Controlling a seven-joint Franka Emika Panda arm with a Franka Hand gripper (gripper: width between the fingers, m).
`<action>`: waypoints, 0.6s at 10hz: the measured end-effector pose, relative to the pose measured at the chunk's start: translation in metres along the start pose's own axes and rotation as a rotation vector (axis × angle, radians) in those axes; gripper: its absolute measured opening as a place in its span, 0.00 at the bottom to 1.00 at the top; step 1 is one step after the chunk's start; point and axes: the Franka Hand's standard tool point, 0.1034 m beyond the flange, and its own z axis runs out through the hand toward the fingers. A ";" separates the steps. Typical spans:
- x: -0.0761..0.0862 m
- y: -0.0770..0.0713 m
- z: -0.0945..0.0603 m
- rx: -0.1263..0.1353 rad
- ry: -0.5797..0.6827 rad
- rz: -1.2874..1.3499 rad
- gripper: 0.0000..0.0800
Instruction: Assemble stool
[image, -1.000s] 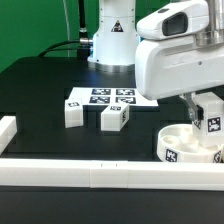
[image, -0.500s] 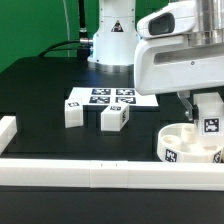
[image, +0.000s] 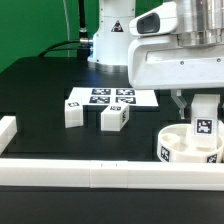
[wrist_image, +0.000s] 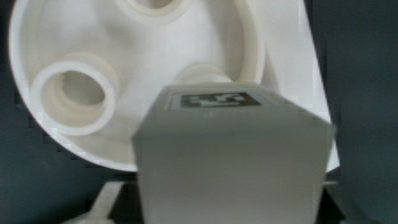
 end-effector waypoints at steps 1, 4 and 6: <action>0.001 0.002 0.000 -0.002 0.002 0.066 0.43; 0.002 0.001 0.001 -0.001 0.009 0.268 0.43; -0.003 -0.008 0.004 0.025 -0.001 0.455 0.43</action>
Offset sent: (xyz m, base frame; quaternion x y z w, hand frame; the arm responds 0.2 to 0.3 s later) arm -0.0014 0.0126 -0.0081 0.0119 -0.0036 0.1819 0.9832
